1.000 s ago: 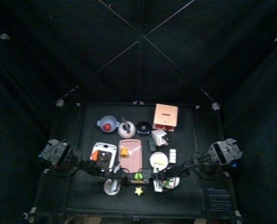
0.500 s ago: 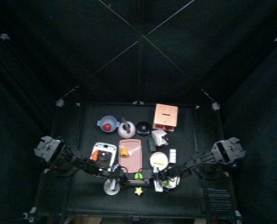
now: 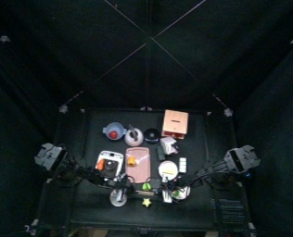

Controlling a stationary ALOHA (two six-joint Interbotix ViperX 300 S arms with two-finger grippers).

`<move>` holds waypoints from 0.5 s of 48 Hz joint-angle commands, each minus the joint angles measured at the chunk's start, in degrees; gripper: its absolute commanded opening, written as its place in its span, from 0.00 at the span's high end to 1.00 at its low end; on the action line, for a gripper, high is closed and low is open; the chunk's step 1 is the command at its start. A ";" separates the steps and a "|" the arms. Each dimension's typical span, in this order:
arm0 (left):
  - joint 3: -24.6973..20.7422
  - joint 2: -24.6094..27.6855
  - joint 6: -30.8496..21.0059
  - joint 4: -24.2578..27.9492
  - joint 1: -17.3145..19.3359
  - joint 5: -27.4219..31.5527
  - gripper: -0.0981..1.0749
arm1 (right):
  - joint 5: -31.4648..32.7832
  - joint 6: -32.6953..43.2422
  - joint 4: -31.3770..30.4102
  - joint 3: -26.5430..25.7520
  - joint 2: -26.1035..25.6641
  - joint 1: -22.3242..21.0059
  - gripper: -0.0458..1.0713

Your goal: Cut starfruit

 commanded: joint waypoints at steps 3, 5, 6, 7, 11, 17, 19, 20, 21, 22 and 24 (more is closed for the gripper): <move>-0.18 -1.67 0.09 0.26 0.00 -0.26 0.69 | 0.62 0.09 -0.09 -1.49 -2.11 -0.18 0.19; -0.18 -1.67 0.09 0.26 -0.09 -0.26 0.69 | 0.79 0.00 -0.18 -1.58 -2.11 -0.18 0.19; -0.26 -1.67 0.09 0.26 0.00 -0.26 0.69 | 0.88 0.09 -0.18 -1.58 -2.11 -0.18 0.19; -0.18 -1.67 0.09 0.26 0.00 -0.35 0.69 | 0.97 0.09 -0.18 -1.67 -2.11 -0.18 0.19; -0.18 -1.67 0.09 0.26 0.00 -0.26 0.69 | 1.41 0.00 -0.26 -1.93 -2.11 -0.18 0.19; -0.18 -1.67 0.09 0.26 0.18 -0.26 0.69 | 1.85 0.00 -0.53 -2.11 -2.11 -0.18 0.20; -0.18 -1.67 0.09 0.26 0.09 -0.35 0.69 | 1.93 0.00 -0.53 -2.20 -2.11 -0.18 0.20; -0.18 -1.67 0.09 0.26 0.09 -0.44 0.69 | 1.93 0.00 -0.53 -2.20 -2.11 -0.18 0.20; -0.18 -1.67 0.09 0.26 0.18 -0.44 0.69 | 2.02 0.09 -0.53 -2.29 -2.11 -0.18 0.20; -0.18 -1.67 0.09 0.26 0.18 -0.44 0.69 | 2.02 0.09 -0.44 -2.37 -2.11 -0.18 0.20; -0.18 -1.67 0.09 0.26 0.09 -0.53 0.69 | 2.02 0.09 -0.26 -2.64 -2.11 -0.18 0.20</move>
